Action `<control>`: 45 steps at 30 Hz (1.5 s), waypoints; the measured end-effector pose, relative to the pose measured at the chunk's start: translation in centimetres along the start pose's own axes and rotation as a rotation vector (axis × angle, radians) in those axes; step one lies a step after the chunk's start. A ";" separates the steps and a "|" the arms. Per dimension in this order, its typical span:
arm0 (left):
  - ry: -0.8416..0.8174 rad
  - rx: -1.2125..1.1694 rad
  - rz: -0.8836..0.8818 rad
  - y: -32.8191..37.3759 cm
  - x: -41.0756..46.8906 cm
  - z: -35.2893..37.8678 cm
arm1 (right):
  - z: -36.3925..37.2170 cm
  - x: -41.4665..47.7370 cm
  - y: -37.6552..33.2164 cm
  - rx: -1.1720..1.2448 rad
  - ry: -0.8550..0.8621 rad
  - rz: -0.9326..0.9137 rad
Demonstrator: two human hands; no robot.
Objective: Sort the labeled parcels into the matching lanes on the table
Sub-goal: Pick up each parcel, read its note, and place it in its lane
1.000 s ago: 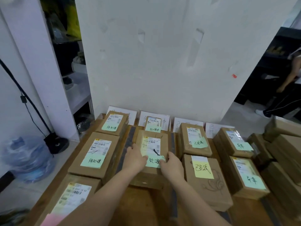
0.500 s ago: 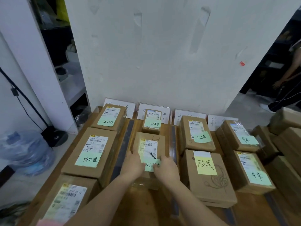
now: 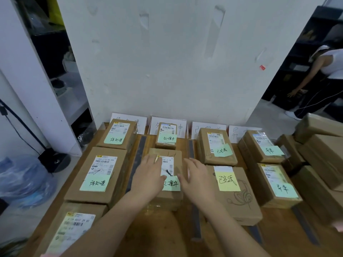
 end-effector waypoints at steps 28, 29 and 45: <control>0.162 0.090 0.512 32.5 -12.0 -1.8 | -26.8 -17.4 19.9 -0.310 0.261 0.300; 0.168 0.082 0.512 33.7 -12.7 -1.5 | -27.6 -18.1 20.9 -0.311 0.261 0.297; 0.170 0.073 0.635 51.4 -17.5 5.4 | -36.3 -23.9 35.0 -0.347 0.258 0.392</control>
Point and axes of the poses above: each hand's wrist, its own x-axis towards the middle knuckle, its own z-axis out of the palm, y = z × x, the point moved 10 cm from there along x, towards the middle knuckle, and after that the axes turned 5 degrees about -z, right-handed, at the moved point
